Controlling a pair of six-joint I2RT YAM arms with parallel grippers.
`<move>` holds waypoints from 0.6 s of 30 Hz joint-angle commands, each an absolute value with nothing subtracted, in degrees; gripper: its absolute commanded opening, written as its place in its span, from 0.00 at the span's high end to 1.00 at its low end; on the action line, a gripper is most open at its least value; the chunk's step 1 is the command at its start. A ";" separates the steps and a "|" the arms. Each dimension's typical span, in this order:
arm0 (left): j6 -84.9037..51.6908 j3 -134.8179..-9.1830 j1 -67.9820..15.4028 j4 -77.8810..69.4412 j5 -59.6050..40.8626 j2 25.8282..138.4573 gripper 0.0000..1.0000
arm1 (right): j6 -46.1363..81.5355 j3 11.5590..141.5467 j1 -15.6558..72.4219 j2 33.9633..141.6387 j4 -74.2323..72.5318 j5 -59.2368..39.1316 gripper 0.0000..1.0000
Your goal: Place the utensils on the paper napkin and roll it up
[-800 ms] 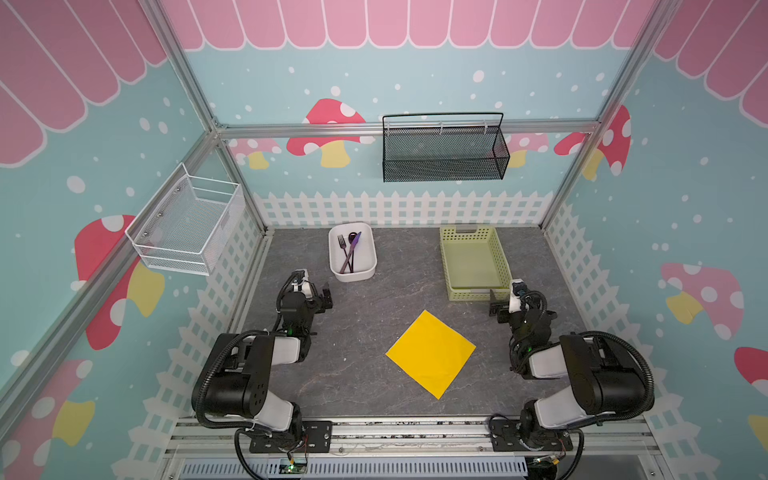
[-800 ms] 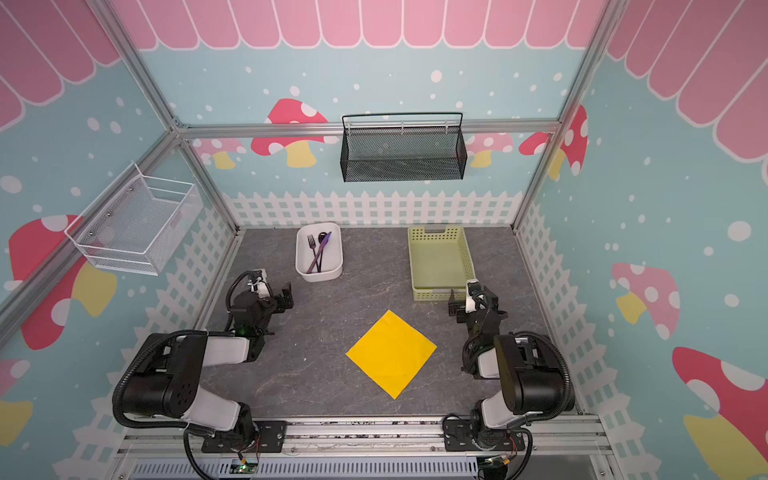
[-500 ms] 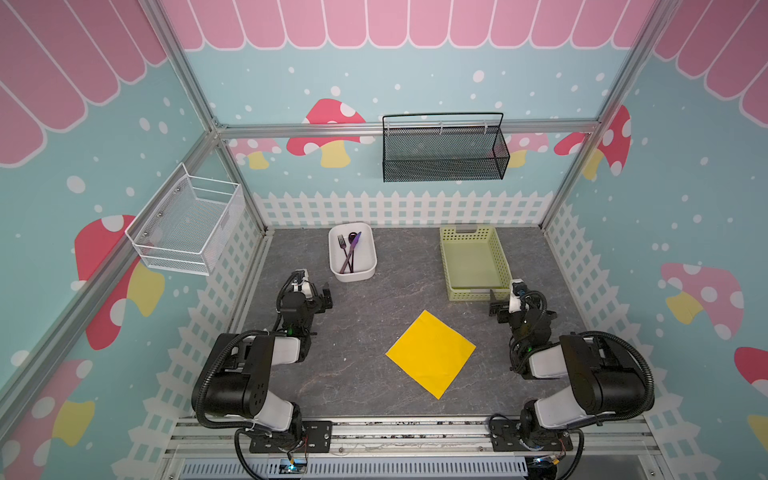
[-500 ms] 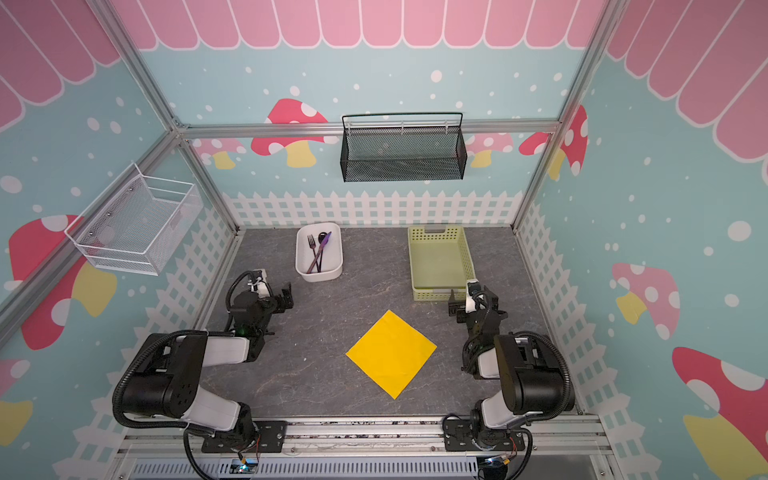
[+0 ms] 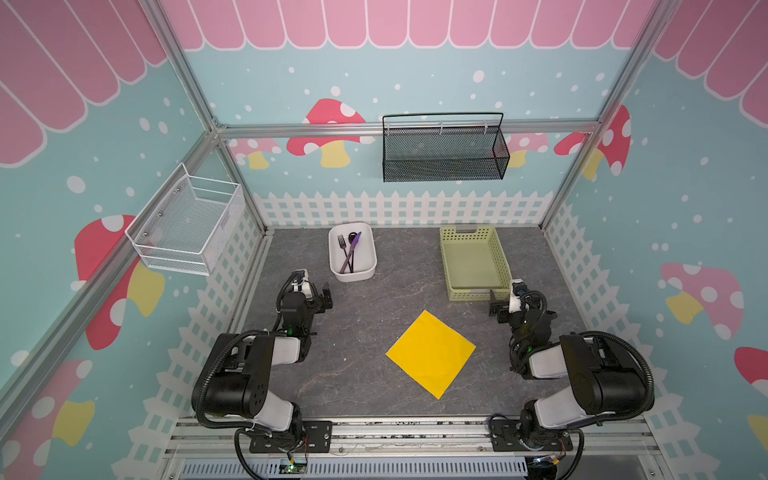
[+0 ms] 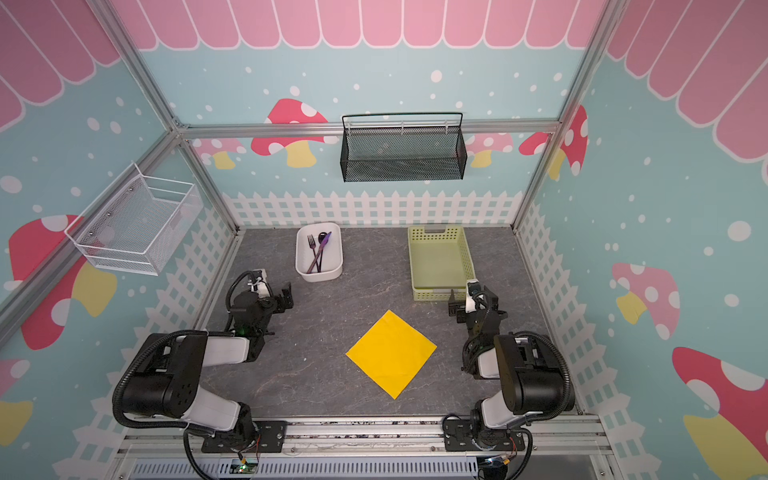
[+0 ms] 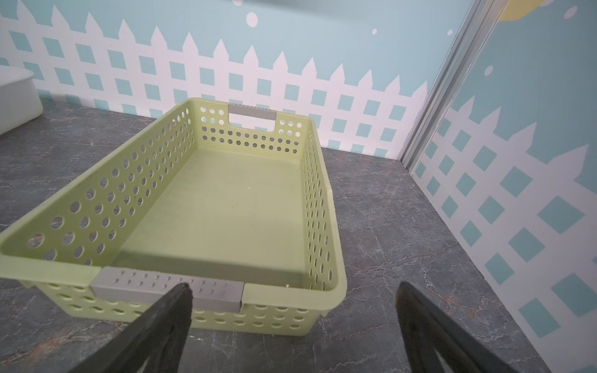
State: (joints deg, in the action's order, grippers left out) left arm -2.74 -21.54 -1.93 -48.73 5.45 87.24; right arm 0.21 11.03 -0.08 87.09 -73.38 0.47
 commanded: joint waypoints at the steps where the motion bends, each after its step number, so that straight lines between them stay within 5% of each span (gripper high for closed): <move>1: -2.15 -23.00 -1.59 -49.65 7.71 88.15 0.00 | -0.95 11.77 -0.44 87.54 -75.44 0.73 0.00; 18: -2.21 -22.95 -1.57 -49.57 8.09 88.08 0.00 | -1.02 11.67 -0.44 87.53 -75.57 0.96 0.01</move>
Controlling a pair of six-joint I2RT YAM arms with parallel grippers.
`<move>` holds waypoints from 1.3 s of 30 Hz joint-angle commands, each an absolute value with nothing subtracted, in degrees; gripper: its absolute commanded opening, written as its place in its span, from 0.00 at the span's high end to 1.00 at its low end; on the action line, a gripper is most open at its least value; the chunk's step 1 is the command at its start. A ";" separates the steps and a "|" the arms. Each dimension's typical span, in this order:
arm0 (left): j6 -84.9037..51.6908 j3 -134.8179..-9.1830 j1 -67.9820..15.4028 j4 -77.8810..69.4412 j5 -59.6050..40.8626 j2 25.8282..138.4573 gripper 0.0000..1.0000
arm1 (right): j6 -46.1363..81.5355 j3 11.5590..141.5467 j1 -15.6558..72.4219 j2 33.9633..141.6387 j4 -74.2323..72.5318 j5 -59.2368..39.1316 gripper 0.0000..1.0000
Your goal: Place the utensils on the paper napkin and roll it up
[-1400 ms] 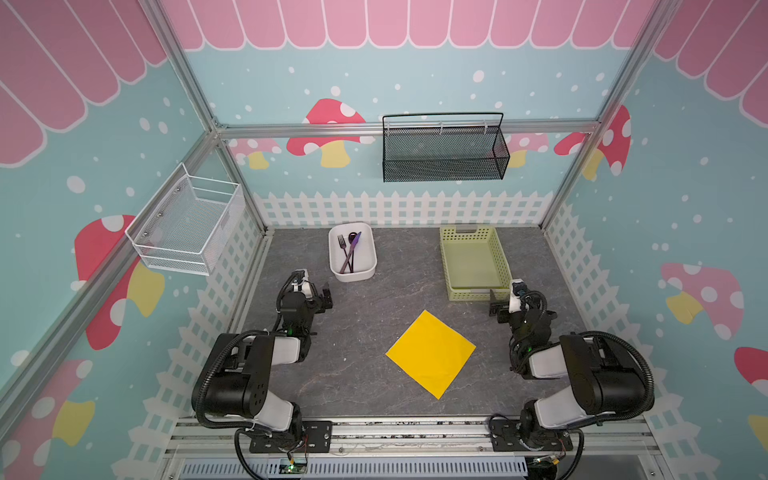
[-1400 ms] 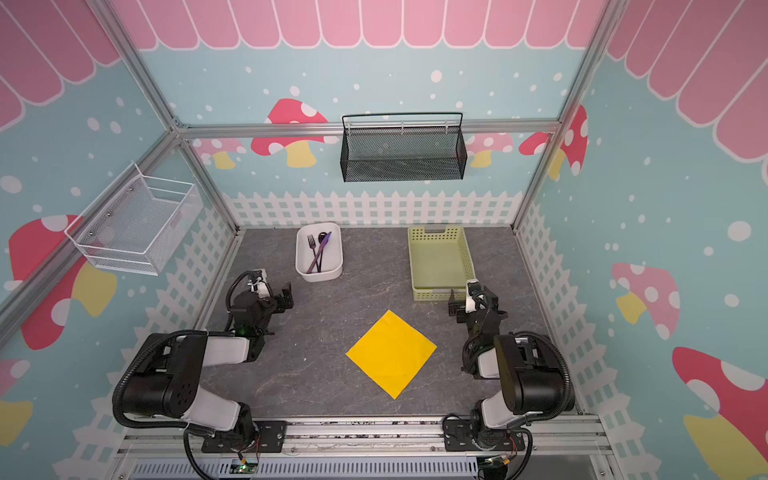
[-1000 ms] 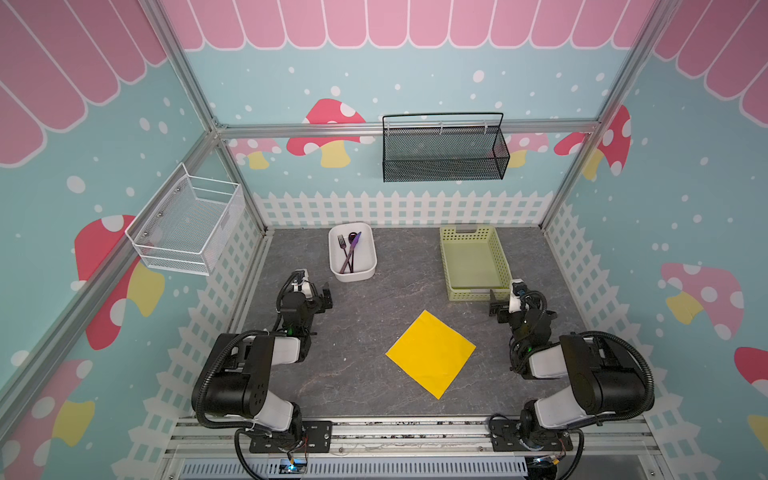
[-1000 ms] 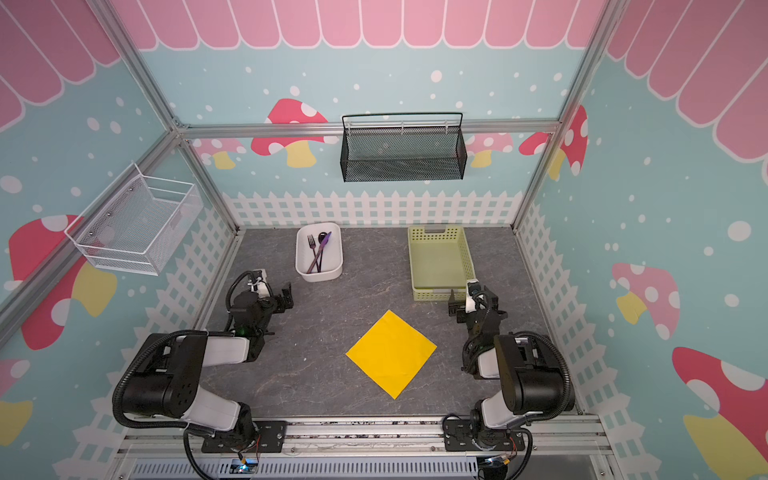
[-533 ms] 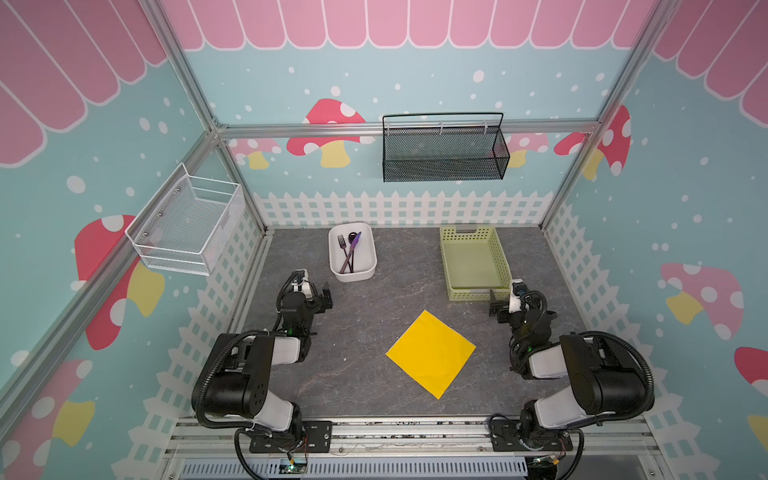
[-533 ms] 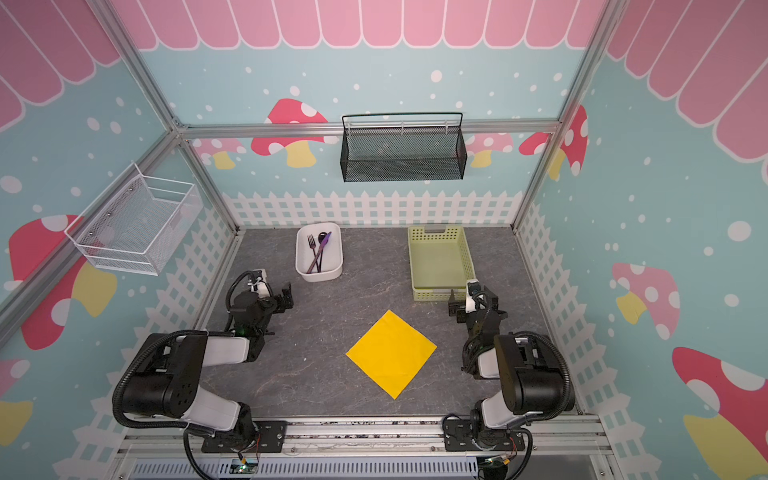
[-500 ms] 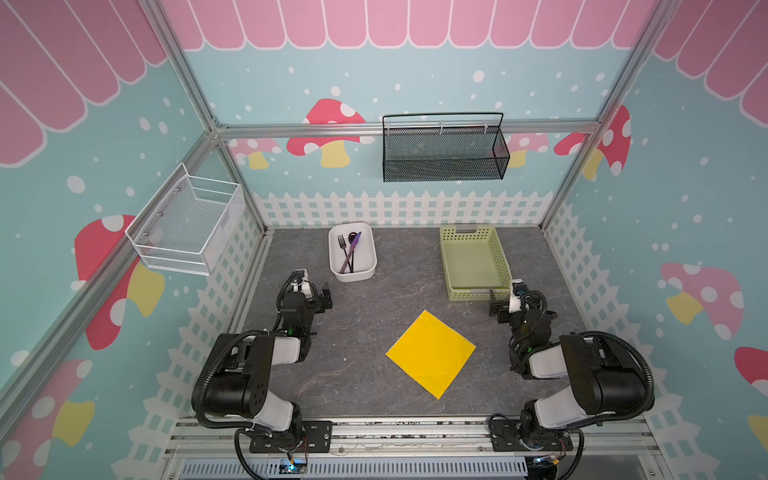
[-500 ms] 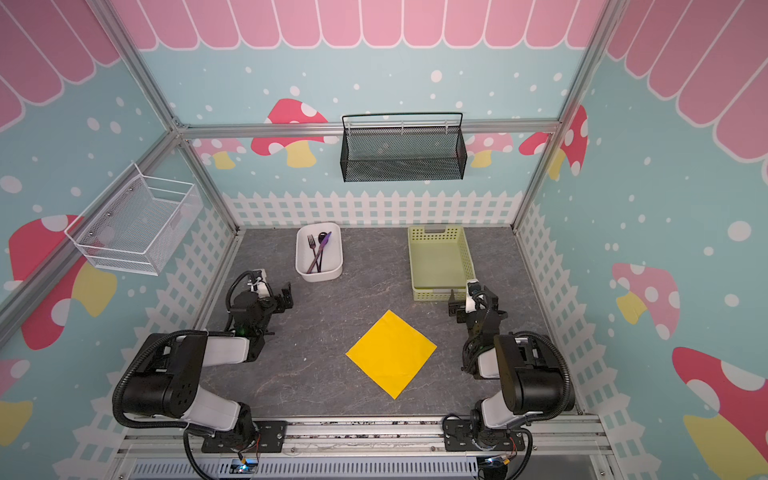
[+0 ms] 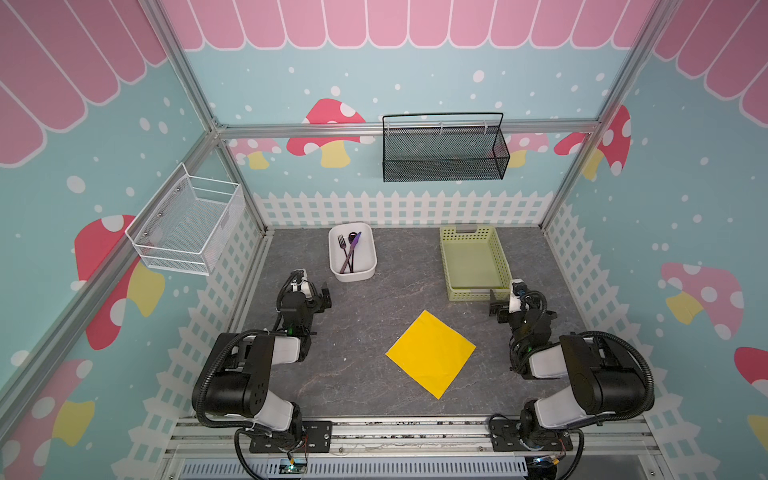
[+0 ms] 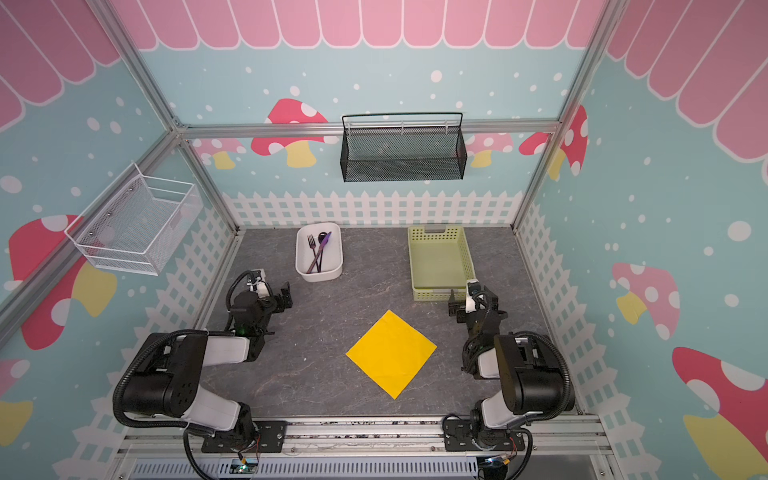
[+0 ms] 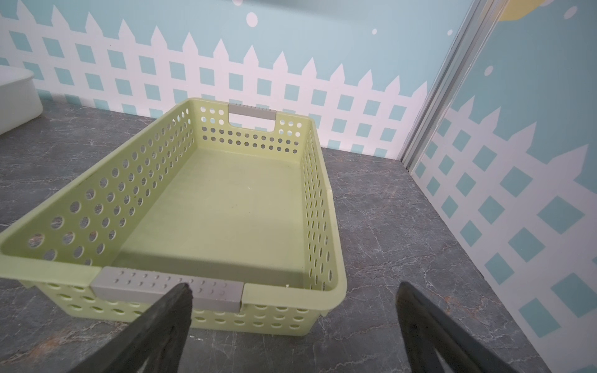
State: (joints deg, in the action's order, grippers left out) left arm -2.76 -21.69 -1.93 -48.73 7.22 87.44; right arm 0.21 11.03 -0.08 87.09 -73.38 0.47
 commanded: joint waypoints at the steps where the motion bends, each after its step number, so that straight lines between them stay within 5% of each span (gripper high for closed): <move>1: -2.20 -22.87 -1.57 -49.71 8.12 88.07 0.00 | -1.04 11.64 -0.43 87.52 -75.57 1.01 0.00; 14: -2.66 -28.63 -7.47 -30.37 19.45 73.25 0.01 | 2.64 20.30 1.51 70.46 -47.87 5.14 0.08; 27: -26.08 -45.50 -8.92 3.28 -3.63 70.31 0.10 | 22.77 30.51 5.91 59.99 -14.15 -11.80 0.25; 39: -17.41 -60.00 -8.96 24.55 -15.81 73.85 0.10 | 28.73 36.18 21.79 67.94 4.07 -25.33 0.28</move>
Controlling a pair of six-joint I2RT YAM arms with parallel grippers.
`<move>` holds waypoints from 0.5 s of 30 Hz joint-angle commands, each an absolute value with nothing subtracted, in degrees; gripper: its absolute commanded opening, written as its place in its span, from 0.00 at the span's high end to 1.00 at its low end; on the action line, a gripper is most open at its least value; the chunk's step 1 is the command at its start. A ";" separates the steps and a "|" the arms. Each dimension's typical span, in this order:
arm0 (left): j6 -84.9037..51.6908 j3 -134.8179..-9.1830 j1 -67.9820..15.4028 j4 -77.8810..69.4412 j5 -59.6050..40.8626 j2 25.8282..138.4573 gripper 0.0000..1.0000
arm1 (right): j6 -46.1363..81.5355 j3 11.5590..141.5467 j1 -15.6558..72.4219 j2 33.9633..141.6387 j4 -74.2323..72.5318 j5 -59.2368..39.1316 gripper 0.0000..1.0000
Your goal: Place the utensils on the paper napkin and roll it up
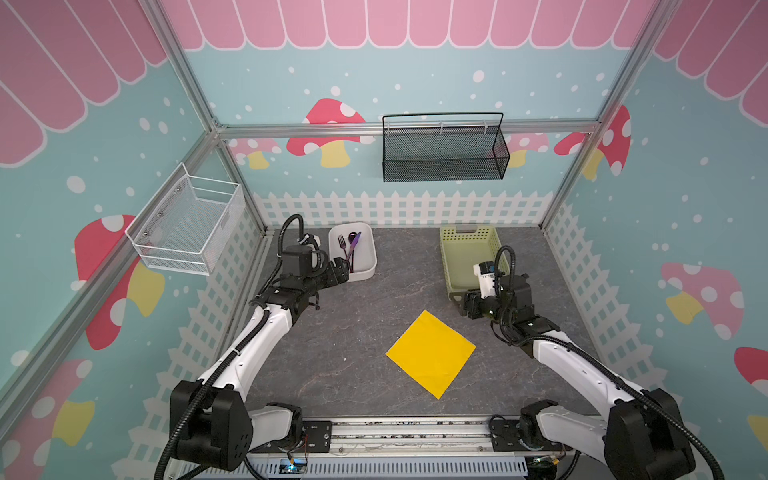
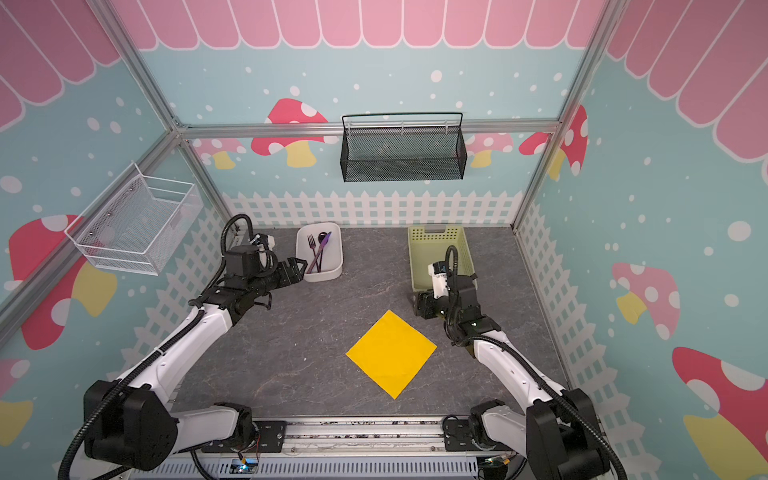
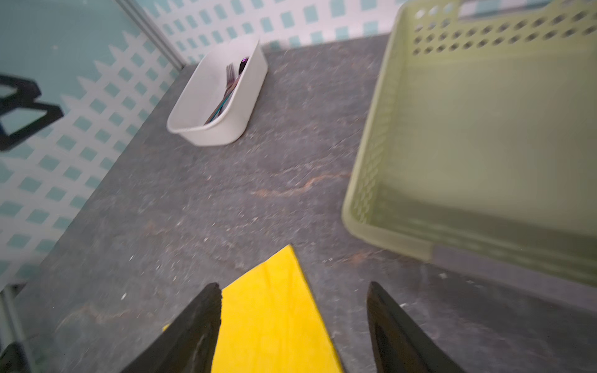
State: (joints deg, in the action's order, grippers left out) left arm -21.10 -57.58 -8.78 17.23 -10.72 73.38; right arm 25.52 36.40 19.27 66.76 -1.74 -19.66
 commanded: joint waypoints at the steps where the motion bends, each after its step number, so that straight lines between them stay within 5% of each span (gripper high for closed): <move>1: -16.93 -60.10 -8.95 24.52 -16.12 73.76 0.10 | 29.24 36.16 22.93 68.46 4.57 -25.55 0.28; 8: -17.95 -59.16 -7.30 24.85 -19.21 70.71 0.11 | 32.55 37.47 30.68 75.05 4.86 -26.34 0.30; 15: -14.50 -57.96 -7.12 27.74 -11.28 65.54 0.08 | 37.38 38.71 36.39 84.32 -0.97 -28.75 0.31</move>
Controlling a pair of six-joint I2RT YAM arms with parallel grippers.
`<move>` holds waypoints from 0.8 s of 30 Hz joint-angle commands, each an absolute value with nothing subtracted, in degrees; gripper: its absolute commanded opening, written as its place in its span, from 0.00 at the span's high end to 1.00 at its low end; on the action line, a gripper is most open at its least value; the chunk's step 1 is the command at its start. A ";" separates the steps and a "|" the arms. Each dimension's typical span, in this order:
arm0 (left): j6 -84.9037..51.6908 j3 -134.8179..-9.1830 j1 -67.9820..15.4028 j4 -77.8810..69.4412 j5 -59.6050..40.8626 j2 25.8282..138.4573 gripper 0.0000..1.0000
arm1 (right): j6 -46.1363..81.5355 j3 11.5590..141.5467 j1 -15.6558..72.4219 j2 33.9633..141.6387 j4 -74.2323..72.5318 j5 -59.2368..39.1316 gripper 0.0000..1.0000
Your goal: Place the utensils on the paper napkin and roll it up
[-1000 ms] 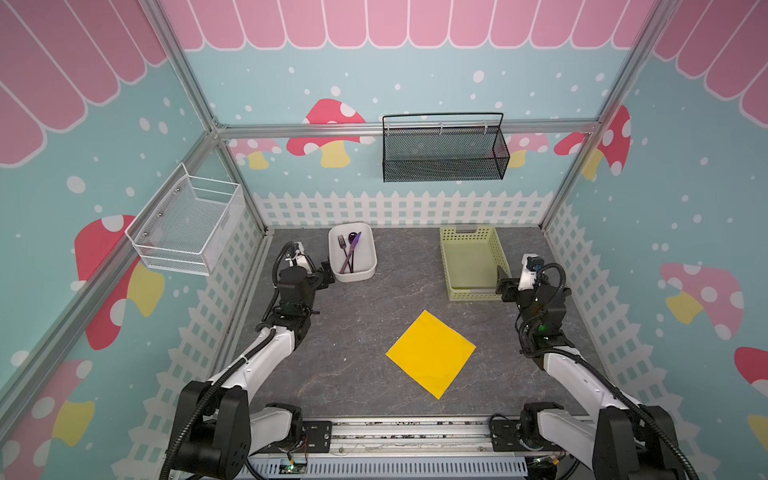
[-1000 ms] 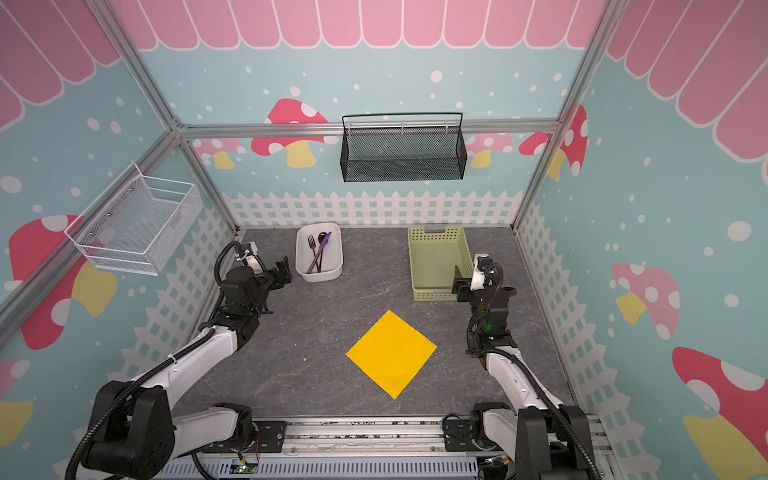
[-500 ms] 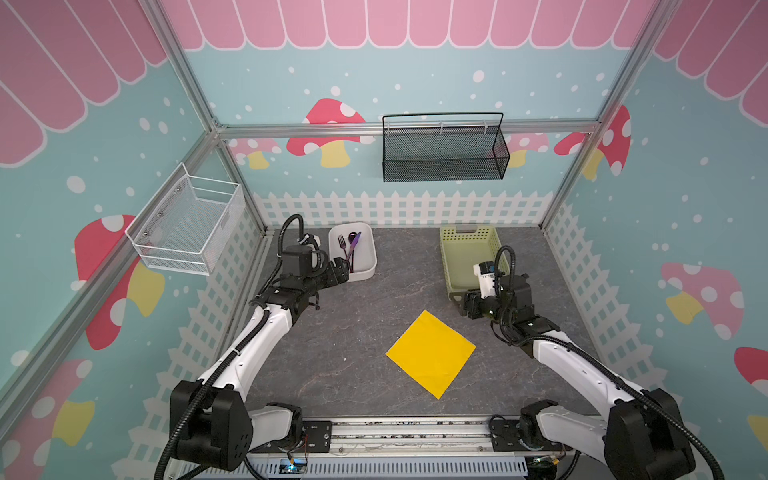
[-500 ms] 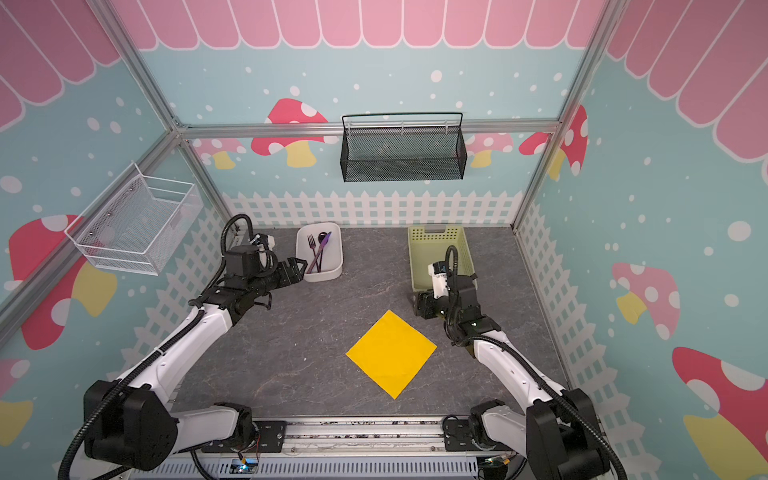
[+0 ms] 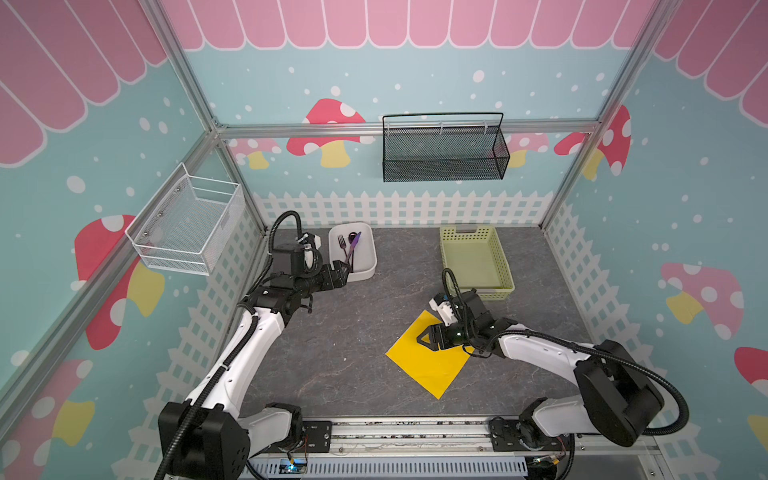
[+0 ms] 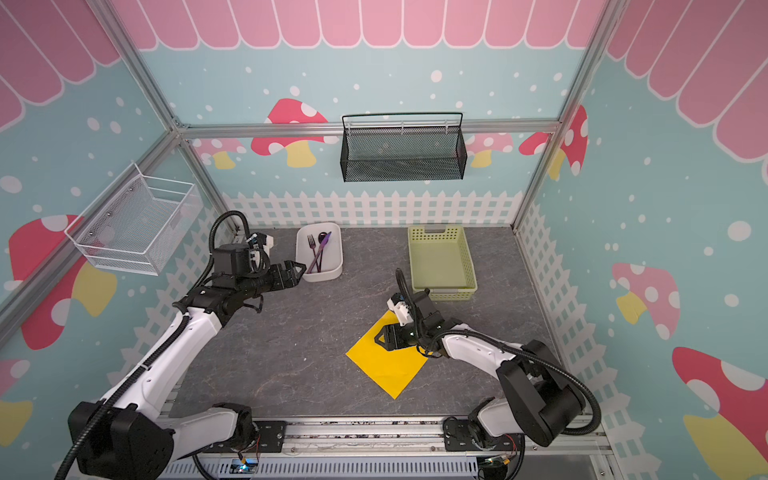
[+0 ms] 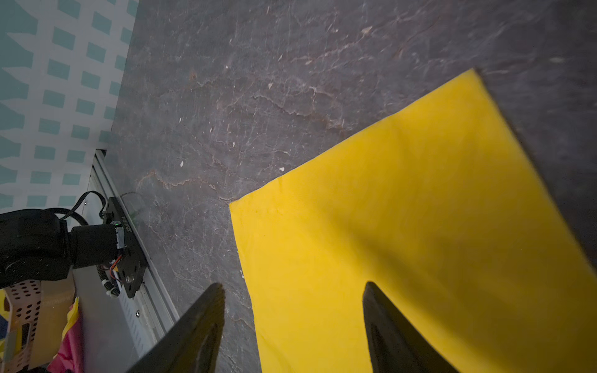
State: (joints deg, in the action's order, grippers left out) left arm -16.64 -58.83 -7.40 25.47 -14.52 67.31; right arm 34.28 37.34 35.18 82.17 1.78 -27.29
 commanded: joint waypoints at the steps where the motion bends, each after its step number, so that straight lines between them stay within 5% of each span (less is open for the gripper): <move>1: -14.33 -57.99 -7.12 27.69 -11.16 65.20 0.09 | 37.60 39.04 36.77 85.47 -1.37 -28.79 0.31; 24: -14.85 -57.01 -7.02 26.19 -11.77 63.98 0.09 | 42.09 42.21 38.49 98.22 -10.88 -28.83 0.34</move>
